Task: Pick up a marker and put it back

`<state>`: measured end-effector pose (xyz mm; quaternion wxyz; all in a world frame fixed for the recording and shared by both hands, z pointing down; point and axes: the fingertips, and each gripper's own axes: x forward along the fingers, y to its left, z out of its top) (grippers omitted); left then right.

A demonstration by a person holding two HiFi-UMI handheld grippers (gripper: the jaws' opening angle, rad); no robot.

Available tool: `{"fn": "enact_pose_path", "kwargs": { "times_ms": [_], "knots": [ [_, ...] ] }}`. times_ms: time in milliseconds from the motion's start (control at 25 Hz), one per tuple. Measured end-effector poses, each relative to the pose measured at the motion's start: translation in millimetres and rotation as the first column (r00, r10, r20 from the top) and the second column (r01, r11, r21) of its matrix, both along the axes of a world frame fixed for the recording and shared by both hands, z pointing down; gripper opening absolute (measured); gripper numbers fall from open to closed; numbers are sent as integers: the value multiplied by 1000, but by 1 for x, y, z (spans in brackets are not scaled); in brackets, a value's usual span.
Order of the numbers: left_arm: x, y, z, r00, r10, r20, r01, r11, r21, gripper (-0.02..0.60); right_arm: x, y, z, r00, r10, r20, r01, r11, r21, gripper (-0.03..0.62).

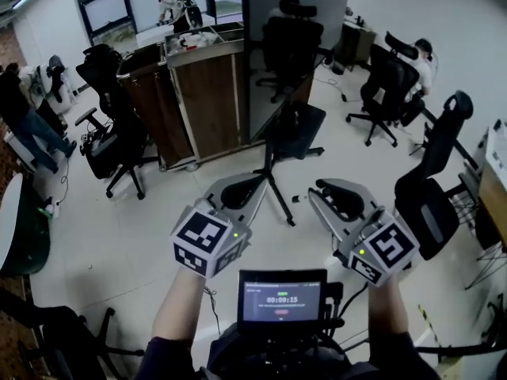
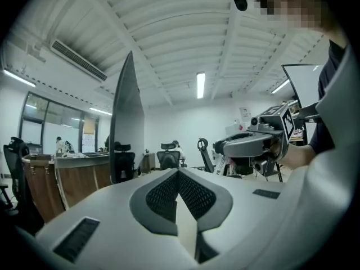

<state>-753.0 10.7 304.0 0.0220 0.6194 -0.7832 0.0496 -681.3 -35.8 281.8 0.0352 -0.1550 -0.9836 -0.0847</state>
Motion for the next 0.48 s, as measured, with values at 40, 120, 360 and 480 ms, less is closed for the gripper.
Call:
{"fn": "enact_pose_path", "kwargs": {
  "times_ms": [40,120,360,480],
  "knots": [
    [-2,-7,0,1000,30,-4,-30,1000,2,0,-1,-4,-1,1000,27,-4,-27,1000,3,92],
    [-2,-24,-2,996,91,-17,-90,996,12,0,1,-14,-4,996,87,-7,-87,996,7,92],
    [13,-76,2,972,235,-13,-235,972,16,0,19,-47,-5,975,222,11,-222,975,4,92],
    [27,-104,-2,963,268,-10,-268,963,35,0,36,-69,-3,965,264,8,-264,965,-2,92]
  ]
}}
